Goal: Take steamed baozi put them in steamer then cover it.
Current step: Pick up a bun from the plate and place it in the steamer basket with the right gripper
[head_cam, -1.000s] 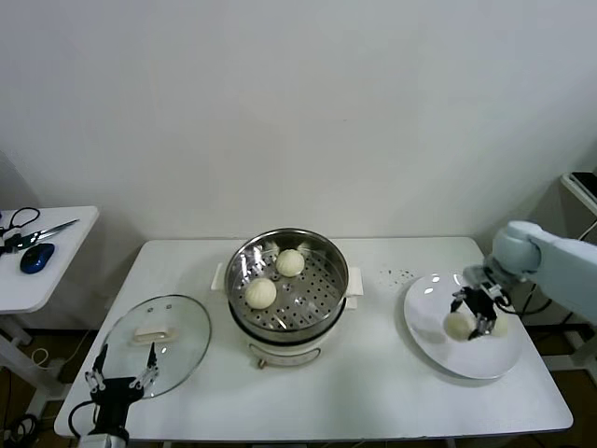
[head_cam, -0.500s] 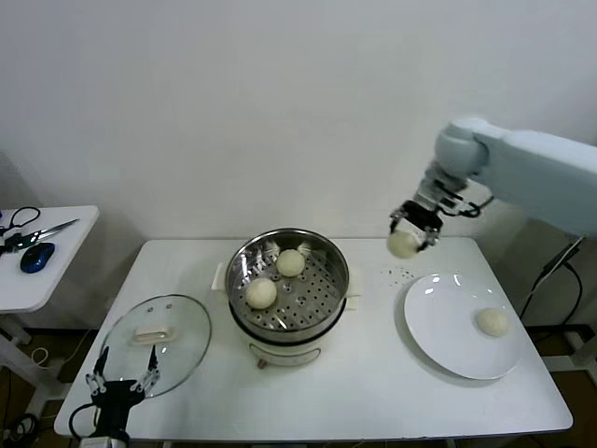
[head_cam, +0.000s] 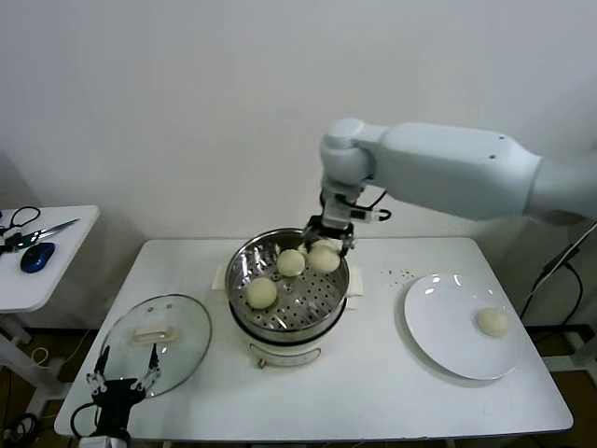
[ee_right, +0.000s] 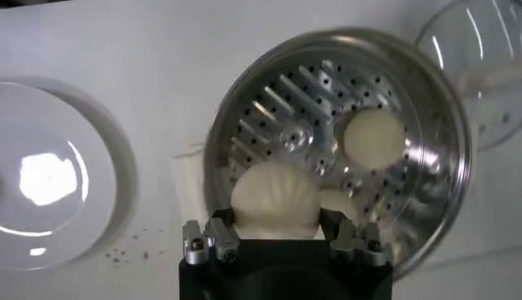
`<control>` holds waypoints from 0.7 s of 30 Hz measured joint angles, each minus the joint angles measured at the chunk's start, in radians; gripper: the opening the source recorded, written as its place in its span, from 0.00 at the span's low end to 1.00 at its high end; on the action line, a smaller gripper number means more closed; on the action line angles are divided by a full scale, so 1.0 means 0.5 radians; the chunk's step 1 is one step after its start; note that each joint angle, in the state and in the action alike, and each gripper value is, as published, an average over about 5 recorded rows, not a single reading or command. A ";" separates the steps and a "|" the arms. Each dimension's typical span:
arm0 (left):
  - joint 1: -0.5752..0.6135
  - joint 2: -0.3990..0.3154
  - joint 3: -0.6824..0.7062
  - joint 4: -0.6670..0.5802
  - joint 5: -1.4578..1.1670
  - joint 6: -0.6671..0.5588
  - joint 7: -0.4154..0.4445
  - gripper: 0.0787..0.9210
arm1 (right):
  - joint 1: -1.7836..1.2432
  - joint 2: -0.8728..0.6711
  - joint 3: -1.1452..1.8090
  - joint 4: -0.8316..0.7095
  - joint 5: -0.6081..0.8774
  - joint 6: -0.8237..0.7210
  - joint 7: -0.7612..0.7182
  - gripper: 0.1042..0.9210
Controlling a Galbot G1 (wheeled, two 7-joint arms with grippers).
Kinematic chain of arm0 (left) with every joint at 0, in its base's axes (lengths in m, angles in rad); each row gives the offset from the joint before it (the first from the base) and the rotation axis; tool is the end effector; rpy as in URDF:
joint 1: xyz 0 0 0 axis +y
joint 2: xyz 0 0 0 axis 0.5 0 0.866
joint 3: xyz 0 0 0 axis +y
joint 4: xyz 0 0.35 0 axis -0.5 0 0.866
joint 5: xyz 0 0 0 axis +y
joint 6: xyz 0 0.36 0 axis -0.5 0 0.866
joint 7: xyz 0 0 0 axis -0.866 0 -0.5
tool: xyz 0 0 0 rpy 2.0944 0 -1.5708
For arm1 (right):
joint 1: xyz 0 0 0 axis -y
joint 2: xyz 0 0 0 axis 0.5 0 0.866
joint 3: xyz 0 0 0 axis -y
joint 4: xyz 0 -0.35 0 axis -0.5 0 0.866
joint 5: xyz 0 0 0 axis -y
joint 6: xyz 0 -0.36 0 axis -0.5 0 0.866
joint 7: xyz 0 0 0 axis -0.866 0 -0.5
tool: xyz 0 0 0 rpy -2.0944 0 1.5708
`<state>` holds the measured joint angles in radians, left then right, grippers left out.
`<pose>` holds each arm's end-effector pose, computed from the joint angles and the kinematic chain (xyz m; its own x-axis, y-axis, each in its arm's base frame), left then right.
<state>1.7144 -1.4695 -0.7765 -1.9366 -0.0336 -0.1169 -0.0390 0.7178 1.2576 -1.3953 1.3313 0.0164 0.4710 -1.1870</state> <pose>0.1248 0.1061 -0.3676 -0.9663 -0.2150 0.1415 -0.1837 0.9612 0.2058 0.5288 0.1786 -0.0176 -0.1072 -0.0602 0.9924 -0.0925 -0.9932 -0.0703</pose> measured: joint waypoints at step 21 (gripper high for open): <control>-0.017 0.011 -0.012 0.002 -0.003 0.005 0.013 0.88 | -0.313 0.262 -0.029 -0.033 -0.185 0.100 0.039 0.80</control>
<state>1.7060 -1.4642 -0.7826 -1.9356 -0.0351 -0.1146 -0.0327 0.5613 1.3884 -1.4097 1.3147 -0.0759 0.5210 -1.1673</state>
